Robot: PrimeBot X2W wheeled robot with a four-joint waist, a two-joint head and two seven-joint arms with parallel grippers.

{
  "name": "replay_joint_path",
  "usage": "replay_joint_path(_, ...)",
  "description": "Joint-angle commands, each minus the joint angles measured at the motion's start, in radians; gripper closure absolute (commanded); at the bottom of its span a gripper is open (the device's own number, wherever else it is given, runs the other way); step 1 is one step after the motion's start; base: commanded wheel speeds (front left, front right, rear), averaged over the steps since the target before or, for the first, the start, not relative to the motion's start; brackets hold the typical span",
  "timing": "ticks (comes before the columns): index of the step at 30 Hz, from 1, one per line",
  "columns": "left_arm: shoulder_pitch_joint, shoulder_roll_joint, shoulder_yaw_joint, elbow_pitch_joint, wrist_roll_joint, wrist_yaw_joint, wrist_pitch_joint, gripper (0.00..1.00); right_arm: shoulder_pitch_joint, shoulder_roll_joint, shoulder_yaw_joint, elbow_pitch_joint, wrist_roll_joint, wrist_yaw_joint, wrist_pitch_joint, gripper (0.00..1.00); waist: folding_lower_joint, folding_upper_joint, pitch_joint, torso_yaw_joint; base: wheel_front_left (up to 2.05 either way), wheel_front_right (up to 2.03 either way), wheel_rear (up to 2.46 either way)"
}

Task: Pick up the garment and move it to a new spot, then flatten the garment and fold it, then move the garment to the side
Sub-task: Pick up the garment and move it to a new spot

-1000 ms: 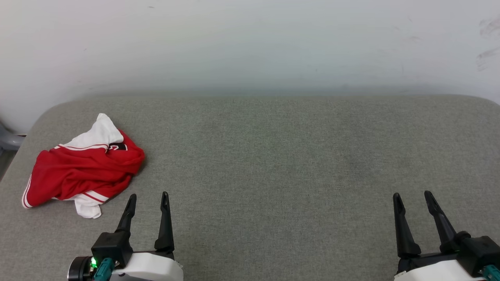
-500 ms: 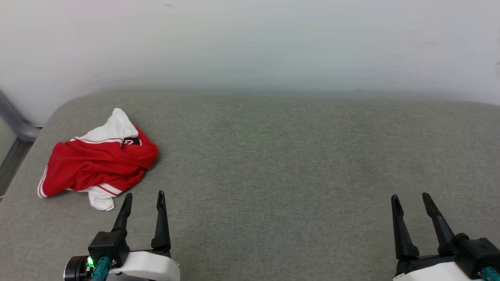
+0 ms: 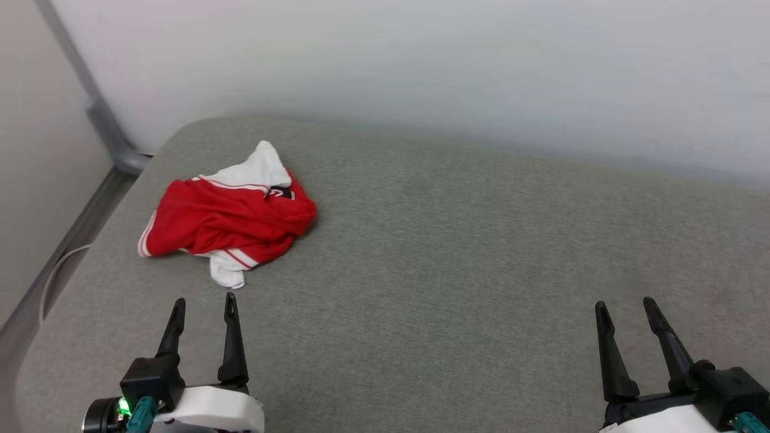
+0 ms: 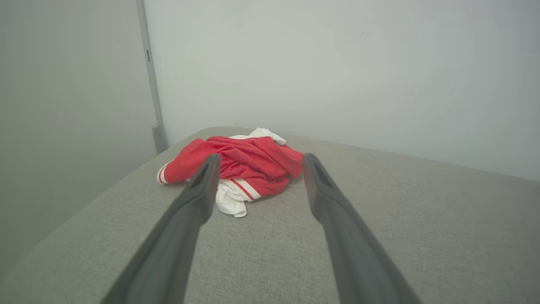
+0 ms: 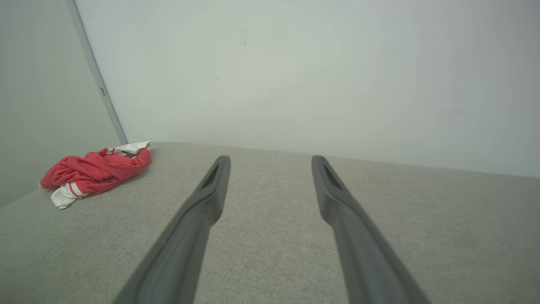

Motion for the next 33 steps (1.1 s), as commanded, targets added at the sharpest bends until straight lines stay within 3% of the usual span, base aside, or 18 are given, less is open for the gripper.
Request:
replay_joint_path(1, 0.004, -0.001, 0.009, -0.003, 0.002, 0.004, -0.003, 0.0, 0.006, 0.001, 0.005, -0.003, -0.006, 0.0, -0.003, 0.0, 0.0, 0.0, 0.003, 0.049, 0.0, 0.0, 0.0)
replay_joint_path(17, 0.011, -0.001, 0.045, -0.01, -0.006, 0.005, -0.003, 0.0, -0.008, 0.001, 0.026, -0.008, -0.022, 0.0, -0.003, 0.0, 0.0, 0.0, 0.017, 0.187, 0.0, 0.0, 0.0)
replay_joint_path(28, -0.007, -0.001, 0.072, -0.004, -0.008, -0.006, -0.003, 0.0, -0.012, 0.001, 0.033, -0.006, -0.02, 0.0, -0.003, 0.0, 0.0, 0.0, 0.02, 0.179, 0.0, 0.0, 0.0)
replay_joint_path(33, -0.097, 0.02, 0.117, -0.005, 0.008, -0.064, -0.003, 0.0, -0.029, 0.001, 0.033, -0.022, -0.035, 0.0, -0.003, 0.0, 0.0, 0.0, 0.048, 0.153, 0.0, 0.0, 0.0)
